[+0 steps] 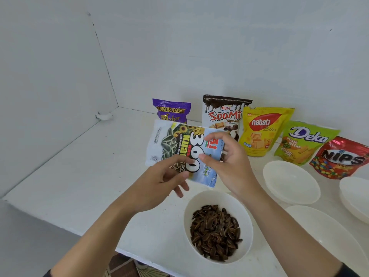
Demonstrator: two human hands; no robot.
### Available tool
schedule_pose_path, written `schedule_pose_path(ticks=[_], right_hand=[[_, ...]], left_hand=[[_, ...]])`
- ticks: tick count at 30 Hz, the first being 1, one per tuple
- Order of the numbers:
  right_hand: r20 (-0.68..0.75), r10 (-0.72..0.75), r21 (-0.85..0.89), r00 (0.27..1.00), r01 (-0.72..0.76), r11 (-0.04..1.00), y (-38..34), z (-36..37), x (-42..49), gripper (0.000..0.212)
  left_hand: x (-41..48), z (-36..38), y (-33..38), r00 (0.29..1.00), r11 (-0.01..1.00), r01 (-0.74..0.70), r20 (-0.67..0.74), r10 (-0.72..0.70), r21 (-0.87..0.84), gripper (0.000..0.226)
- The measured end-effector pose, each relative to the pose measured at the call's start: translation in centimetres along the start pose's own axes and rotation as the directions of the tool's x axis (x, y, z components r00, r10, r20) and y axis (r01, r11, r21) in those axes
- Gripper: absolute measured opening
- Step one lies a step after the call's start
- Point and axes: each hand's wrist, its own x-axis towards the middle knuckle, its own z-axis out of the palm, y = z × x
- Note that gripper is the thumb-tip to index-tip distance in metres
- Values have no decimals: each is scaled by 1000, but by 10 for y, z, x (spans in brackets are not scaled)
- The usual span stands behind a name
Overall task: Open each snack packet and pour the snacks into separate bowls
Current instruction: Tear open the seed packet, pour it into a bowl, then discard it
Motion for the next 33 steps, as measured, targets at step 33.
schedule_pose_path(ticks=[33], right_hand=[[832, -237, 63, 501, 339, 939, -82, 202, 0, 23]], left_hand=[[-227, -52, -7, 517, 828, 535, -841, -161, 170, 17]])
